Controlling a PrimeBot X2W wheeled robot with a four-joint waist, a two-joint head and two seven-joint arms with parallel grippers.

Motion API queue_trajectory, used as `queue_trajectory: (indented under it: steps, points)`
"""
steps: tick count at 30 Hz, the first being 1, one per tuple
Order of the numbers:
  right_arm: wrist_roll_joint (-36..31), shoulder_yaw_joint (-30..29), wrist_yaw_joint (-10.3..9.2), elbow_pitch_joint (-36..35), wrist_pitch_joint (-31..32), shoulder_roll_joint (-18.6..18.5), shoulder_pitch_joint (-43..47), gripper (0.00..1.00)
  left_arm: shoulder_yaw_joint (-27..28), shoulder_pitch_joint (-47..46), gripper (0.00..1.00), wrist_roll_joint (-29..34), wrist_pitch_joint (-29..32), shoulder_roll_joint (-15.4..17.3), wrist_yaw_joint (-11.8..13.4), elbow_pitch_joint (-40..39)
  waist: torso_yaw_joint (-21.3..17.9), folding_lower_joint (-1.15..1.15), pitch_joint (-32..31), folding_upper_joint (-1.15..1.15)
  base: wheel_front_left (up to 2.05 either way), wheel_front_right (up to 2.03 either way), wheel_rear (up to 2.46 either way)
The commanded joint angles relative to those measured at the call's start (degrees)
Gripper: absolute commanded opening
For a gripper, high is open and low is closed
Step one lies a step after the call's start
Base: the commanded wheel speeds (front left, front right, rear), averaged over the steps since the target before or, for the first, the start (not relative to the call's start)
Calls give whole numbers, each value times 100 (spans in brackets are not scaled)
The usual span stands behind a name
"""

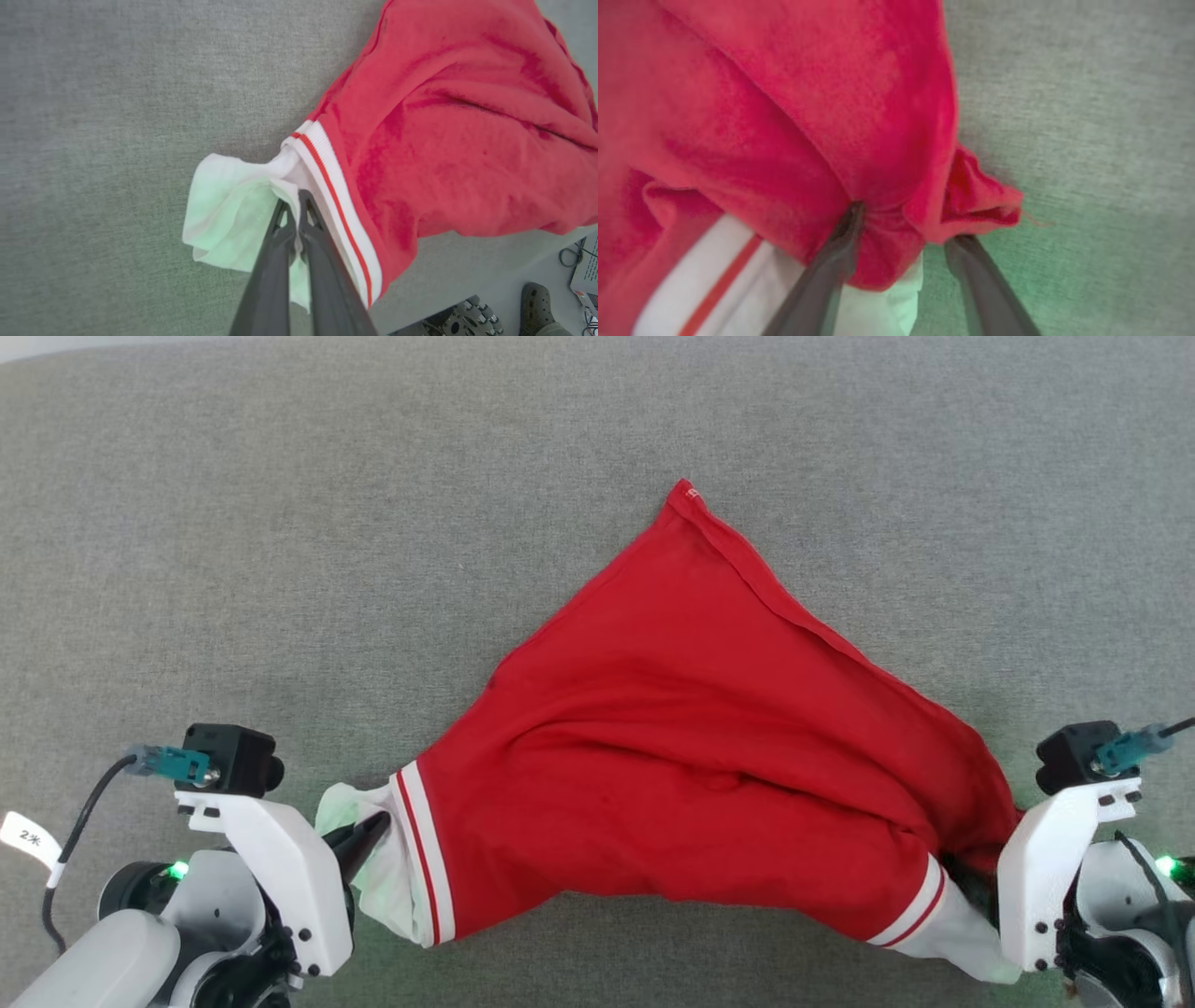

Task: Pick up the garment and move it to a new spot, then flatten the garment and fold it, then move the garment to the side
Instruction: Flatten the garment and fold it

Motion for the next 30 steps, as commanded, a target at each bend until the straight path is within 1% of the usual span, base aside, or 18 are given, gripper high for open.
queue_trajectory:
  steps: [1,3,6,10,12,14,17,19,20,22,23,25,27,30]
  points:
    - [3,47,-33,191,-16,24,114,100,24,-46,0,-43,-30,-9,-25,14,-9,0,-8,-1,0,0,0]
    - [83,16,-33,-71,-45,7,103,100,18,-31,0,-37,-50,-7,-34,25,-16,0,-32,-1,0,0,0]
    - [148,-162,-30,-666,-25,11,80,100,18,24,0,-39,-62,1,-35,22,-25,0,-89,-1,0,0,0]
    - [237,-353,-20,-1499,160,182,166,100,-19,81,0,19,-54,35,-3,-17,5,0,-157,-1,0,0,0]
    - [179,-409,-20,-1831,208,248,123,100,-38,88,0,29,-43,35,1,-41,40,0,-188,-1,0,0,0]
    - [132,-418,-20,-2059,207,320,-9,100,-51,78,0,41,-57,25,1,-64,83,0,-210,-1,0,0,0]
    - [16,-309,-20,-2172,92,292,-312,100,-91,33,0,60,-24,-11,-18,-93,176,0,-218,-1,0,0,0]
    - [-43,-210,-20,-2055,-66,264,-579,100,-127,-29,0,90,-8,-43,-44,-100,264,0,-202,-1,0,0,0]
    - [-115,-64,-20,-1830,-247,210,-887,100,-184,-98,0,111,16,-84,-76,-95,376,0,-182,-1,0,0,0]
    - [-87,101,-20,-1493,-417,180,-1222,100,-218,-141,0,132,28,-133,-120,-67,486,0,-152,-1,0,0,0]
    - [-119,198,-20,-1314,-506,103,-1399,100,-245,-173,0,149,33,-165,-127,-47,553,0,-133,-1,0,0,0]
    - [-54,358,-20,-883,-643,96,-1716,100,-294,-252,0,167,43,-239,-178,-15,687,0,-104,-1,0,0,0]
    - [-73,518,-20,-430,-788,-36,-2073,100,-353,-332,0,197,58,-309,-230,29,844,0,-70,-1,0,0,0]
    - [-41,727,-19,288,-977,-125,-2576,100,-444,-467,0,229,63,-448,-320,96,1076,0,-8,-1,0,0,0]
